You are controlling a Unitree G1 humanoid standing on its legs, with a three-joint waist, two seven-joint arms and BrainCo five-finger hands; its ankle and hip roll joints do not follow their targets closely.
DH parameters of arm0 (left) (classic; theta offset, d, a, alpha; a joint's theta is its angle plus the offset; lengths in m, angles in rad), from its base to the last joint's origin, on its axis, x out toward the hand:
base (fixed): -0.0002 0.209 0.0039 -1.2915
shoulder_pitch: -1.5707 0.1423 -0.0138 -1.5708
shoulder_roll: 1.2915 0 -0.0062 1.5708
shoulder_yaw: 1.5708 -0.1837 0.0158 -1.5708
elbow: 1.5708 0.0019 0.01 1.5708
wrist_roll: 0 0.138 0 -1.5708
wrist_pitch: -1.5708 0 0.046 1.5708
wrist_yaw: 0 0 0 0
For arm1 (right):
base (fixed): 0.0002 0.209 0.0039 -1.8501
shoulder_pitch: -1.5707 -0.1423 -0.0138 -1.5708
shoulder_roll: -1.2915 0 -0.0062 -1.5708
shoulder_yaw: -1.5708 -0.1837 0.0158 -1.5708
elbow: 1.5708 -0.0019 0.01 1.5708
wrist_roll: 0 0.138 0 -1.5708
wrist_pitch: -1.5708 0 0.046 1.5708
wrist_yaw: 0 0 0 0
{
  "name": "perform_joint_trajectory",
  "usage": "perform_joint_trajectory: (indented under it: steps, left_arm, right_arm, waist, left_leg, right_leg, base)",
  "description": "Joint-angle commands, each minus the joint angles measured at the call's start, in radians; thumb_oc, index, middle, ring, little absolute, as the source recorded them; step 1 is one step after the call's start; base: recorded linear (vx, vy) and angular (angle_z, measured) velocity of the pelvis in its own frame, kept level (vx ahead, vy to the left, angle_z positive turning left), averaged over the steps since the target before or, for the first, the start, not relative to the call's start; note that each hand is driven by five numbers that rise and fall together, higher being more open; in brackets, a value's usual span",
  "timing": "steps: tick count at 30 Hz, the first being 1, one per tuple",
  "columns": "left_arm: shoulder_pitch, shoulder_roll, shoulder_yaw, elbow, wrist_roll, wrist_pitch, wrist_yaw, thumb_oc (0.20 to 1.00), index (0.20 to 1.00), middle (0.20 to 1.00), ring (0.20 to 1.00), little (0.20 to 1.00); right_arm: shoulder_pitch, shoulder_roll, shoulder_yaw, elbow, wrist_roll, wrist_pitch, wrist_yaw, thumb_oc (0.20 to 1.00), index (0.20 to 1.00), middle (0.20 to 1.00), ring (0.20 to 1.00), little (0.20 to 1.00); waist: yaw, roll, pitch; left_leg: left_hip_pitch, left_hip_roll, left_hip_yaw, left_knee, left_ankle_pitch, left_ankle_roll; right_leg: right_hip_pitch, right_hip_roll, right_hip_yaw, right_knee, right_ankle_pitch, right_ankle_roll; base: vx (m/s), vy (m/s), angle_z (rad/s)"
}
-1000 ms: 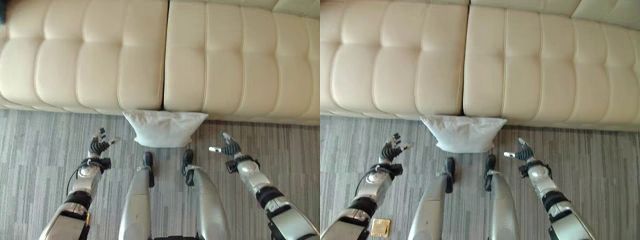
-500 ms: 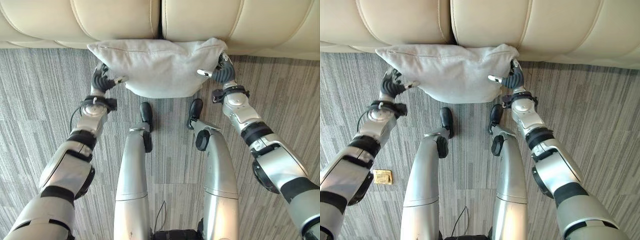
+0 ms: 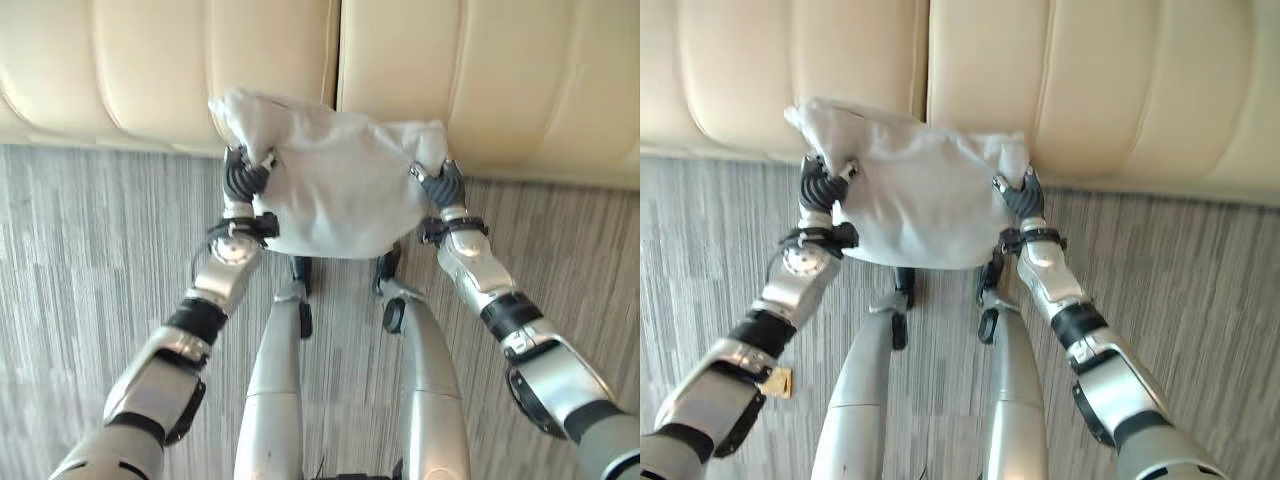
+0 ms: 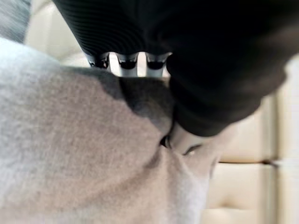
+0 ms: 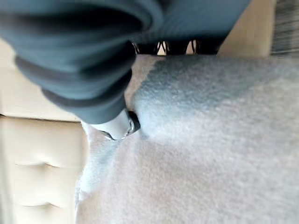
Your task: Pick up all the scattered cushions and arrange them neatly on the sofa.
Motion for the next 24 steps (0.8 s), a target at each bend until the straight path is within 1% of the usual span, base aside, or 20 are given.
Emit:
perform_joint_trajectory:
  steps: [1, 2, 4, 5, 6, 7, 8, 13, 14, 18, 19, 22, 24]
  left_arm:
    - [0.047, -0.053, -0.006, -0.136, 0.076, -0.112, -0.091, 0.2, 0.2, 0.2, 0.2, 0.2]
    - [0.048, -0.053, -0.006, -0.137, 0.076, -0.111, -0.091, 0.2, 0.2, 0.2, 0.2, 0.2]
    - [0.149, -0.047, -0.001, -0.211, 0.084, -0.104, -0.118, 0.2, 0.2, 0.2, 0.2, 0.2]
    - [0.234, -0.038, 0.009, -0.257, 0.087, -0.098, -0.147, 0.2, 0.2, 0.2, 0.2, 0.2]
    - [0.28, -0.036, 0.015, -0.281, 0.088, -0.095, -0.159, 0.2, 0.2, 0.2, 0.2, 0.2]
    - [0.282, -0.036, 0.015, -0.283, 0.088, -0.094, -0.159, 0.2, 0.2, 0.2, 0.2, 0.2]
    - [0.364, -0.027, 0.022, -0.327, 0.077, -0.092, -0.186, 0.2, 0.2, 0.2, 0.2, 0.2]
    - [0.524, 0.013, 0.041, -0.414, 0.053, -0.087, -0.241, 0.2, 0.2, 0.2, 0.2, 0.2]
    - [0.562, 0.02, 0.043, -0.442, 0.041, -0.082, -0.258, 0.2, 0.2, 0.2, 0.2, 0.2]
    - [0.614, 0.028, 0.041, -0.485, 0.031, -0.068, -0.278, 0.2, 0.2, 0.2, 0.2, 0.2]
    - [0.623, 0.024, 0.032, -0.488, 0.024, -0.058, -0.285, 0.2, 0.2, 0.2, 0.2, 0.2]
    - [0.614, 0.024, 0.024, -0.488, 0.025, -0.054, -0.288, 0.2, 0.2, 0.2, 0.2, 0.2]
    - [0.609, 0.022, 0.019, -0.485, 0.024, -0.051, -0.29, 0.2, 0.2, 0.2, 0.2, 0.2]
  right_arm:
    - [0.059, 0.062, 0.024, -0.222, -0.116, -0.086, 0.084, 0.2, 0.2, 0.2, 0.2, 0.2]
    - [0.061, 0.062, 0.024, -0.224, -0.117, -0.086, 0.083, 0.2, 0.2, 0.2, 0.2, 0.2]
    - [0.16, 0.056, 0.012, -0.324, -0.146, -0.078, 0.103, 0.2, 0.2, 0.2, 0.2, 0.2]
    - [0.238, 0.046, -0.007, -0.41, -0.174, -0.076, 0.119, 0.2, 0.2, 0.2, 0.2, 0.2]
    - [0.281, 0.044, -0.015, -0.457, -0.184, -0.075, 0.129, 0.2, 0.2, 0.2, 0.2, 0.2]
    - [0.283, 0.044, -0.015, -0.459, -0.185, -0.074, 0.129, 0.2, 0.2, 0.2, 0.2, 0.2]
    - [0.366, 0.03, -0.023, -0.537, -0.191, -0.073, 0.155, 0.2, 0.2, 0.2, 0.2, 0.2]
    - [0.53, -0.015, -0.053, -0.688, -0.196, -0.072, 0.216, 0.2, 0.2, 0.2, 0.2, 0.2]
    - [0.566, -0.032, -0.063, -0.737, -0.203, -0.07, 0.234, 0.2, 0.2, 0.2, 0.2, 0.2]
    - [0.613, -0.05, -0.073, -0.792, -0.205, -0.066, 0.245, 0.2, 0.2, 0.2, 0.2, 0.2]
    - [0.619, -0.047, -0.075, -0.805, -0.182, -0.068, 0.247, 0.2, 0.2, 0.2, 0.2, 0.2]
    - [0.611, -0.059, -0.076, -0.806, -0.181, -0.069, 0.243, 0.2, 0.2, 0.2, 0.2, 0.2]
    - [0.615, -0.063, -0.08, -0.815, -0.181, -0.073, 0.238, 0.2, 0.2, 0.2, 0.2, 0.2]
  waist:
    - [-0.013, 0.019, -0.025]
    - [-0.013, 0.019, -0.022]
    - [-0.016, 0.016, -0.034]
    - [-0.02, 0.016, -0.053]
    - [-0.021, 0.017, -0.064]
    - [-0.021, 0.016, -0.062]
    - [-0.028, 0.019, -0.091]
    - [-0.046, 0.024, -0.177]
    - [-0.051, 0.025, -0.212]
    - [-0.055, 0.029, -0.26]
    - [-0.058, 0.032, -0.281]
    - [-0.061, 0.031, -0.28]
    - [-0.063, 0.028, -0.277]
  left_leg:
    - [0.209, -0.009, -0.035, -0.095, -0.07, -0.025]
    - [0.215, -0.009, -0.035, -0.098, -0.069, -0.025]
    - [0.315, -0.008, -0.031, -0.142, -0.066, -0.029]
    - [0.408, -0.007, -0.025, -0.19, -0.062, -0.034]
    - [0.461, -0.006, -0.025, -0.219, -0.059, -0.036]
    - [0.467, -0.006, -0.025, -0.222, -0.058, -0.036]
    - [0.551, -0.006, -0.024, -0.272, -0.047, -0.037]
    - [0.745, 0.014, -0.01, -0.377, -0.032, -0.045]
    - [0.802, 0.016, -0.003, -0.413, -0.03, -0.046]
    - [0.903, 0.03, 0.014, -0.468, -0.025, -0.055]
    - [0.945, 0.039, 0.02, -0.479, -0.024, -0.061]
    - [0.95, 0.056, 0.021, -0.464, -0.022, -0.077]
    - [0.935, 0.072, 0.023, -0.438, -0.012, -0.091]
  right_leg:
    - [0.23, 0.002, 0.024, -0.12, -0.051, 0.089]
    - [0.236, 0.003, 0.023, -0.123, -0.051, 0.089]
    - [0.338, 0.004, 0.01, -0.176, -0.041, 0.093]
    - [0.43, 0.009, 0.005, -0.223, -0.037, 0.096]
    - [0.483, 0.014, 0.001, -0.251, -0.034, 0.098]
    - [0.488, 0.014, 0.0, -0.253, -0.033, 0.098]
    - [0.575, 0.021, -0.007, -0.302, -0.027, 0.097]
    - [0.76, 0.046, -0.012, -0.395, -0.032, 0.101]
    - [0.814, 0.062, -0.01, -0.427, -0.034, 0.102]
    - [0.905, 0.084, -0.006, -0.48, -0.042, 0.097]
    - [0.948, 0.098, -0.008, -0.488, -0.057, 0.088]
    - [0.965, 0.114, -0.007, -0.485, -0.076, 0.074]
    - [0.974, 0.125, -0.012, -0.49, -0.086, 0.061]
  base:
    - [0.02, -0.053, -0.09]
    - [0.05, -0.067, -0.06]
    - [0.14, -0.061, -0.05]
    - [0.21, -0.073, -0.08]
    - [0.16, -0.054, -0.1]
    - [0.19, -0.054, -0.09]
    - [0.2, -0.062, -0.08]
    - [0.23, -0.066, -0.05]
    - [0.23, -0.092, -0.14]
    - [0.19, -0.118, -0.11]
    - [0.18, -0.209, -0.03]
    - [0.08, -0.178, -0.01]
    - [0.03, -0.185, 0.06]
